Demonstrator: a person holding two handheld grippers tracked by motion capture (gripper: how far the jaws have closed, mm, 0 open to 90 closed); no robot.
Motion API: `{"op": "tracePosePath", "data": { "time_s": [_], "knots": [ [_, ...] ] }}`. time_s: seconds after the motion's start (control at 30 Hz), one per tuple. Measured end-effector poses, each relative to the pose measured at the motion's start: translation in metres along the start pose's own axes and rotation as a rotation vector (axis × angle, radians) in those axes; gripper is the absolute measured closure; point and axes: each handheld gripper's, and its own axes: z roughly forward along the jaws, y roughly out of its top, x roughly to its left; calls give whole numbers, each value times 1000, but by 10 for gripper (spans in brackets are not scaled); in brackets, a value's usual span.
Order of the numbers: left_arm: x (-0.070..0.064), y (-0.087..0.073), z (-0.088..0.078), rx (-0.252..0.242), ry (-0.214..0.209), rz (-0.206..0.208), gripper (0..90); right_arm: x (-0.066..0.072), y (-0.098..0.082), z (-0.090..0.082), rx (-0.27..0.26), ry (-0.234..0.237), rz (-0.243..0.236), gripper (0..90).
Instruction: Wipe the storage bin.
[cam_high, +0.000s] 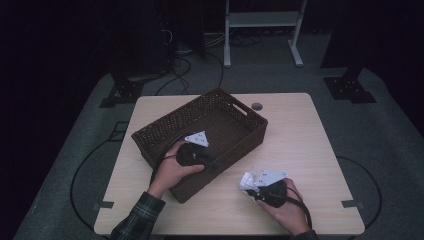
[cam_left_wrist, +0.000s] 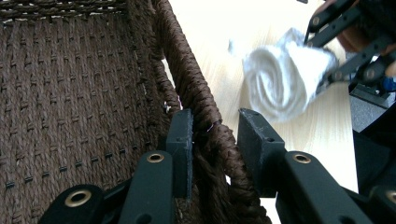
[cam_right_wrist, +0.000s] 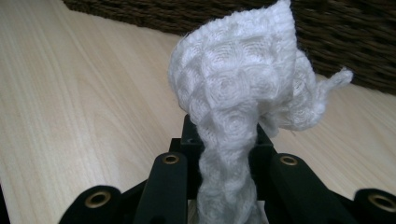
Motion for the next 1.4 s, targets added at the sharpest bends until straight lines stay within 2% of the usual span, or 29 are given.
{"op": "tracePosePath", "data": {
  "time_s": [0.33, 0.37, 0.5, 0.67, 0.8, 0.93, 1.03, 1.1, 1.3, 1.4],
  "knots": [
    [-1, 0, 0, 0, 8, 6, 663, -17, -25, -26, -8, -58, 102, 743],
    [-1, 0, 0, 0, 8, 7, 664, -19, -29, -30, -12, -67, 123, 743],
    [0, 2, -1, -3, -2, 6, 663, -24, -37, -36, -14, -90, 157, 743],
    [0, 8, -10, -24, -16, 10, 657, -29, -40, -38, -16, -109, 169, 743],
    [-5, 15, -28, -31, -7, 21, 667, -33, -42, -37, -16, -118, 159, 743],
    [-8, 13, -43, -20, 0, -8, 766, -34, -43, -39, -17, -126, 166, 743],
    [-11, 9, -53, -1, 11, -28, 853, -35, -43, -41, -13, -130, 177, 743],
    [-12, 4, -62, -8, 14, -49, 900, -37, -44, -42, -13, -135, 178, 743],
    [-15, -18, -83, -1, 60, -73, 898, -42, -47, -45, -14, -143, 184, 743],
    [-18, -32, -94, -13, 72, -97, 882, -44, -47, -45, -15, -143, 186, 742]
  ]
}}
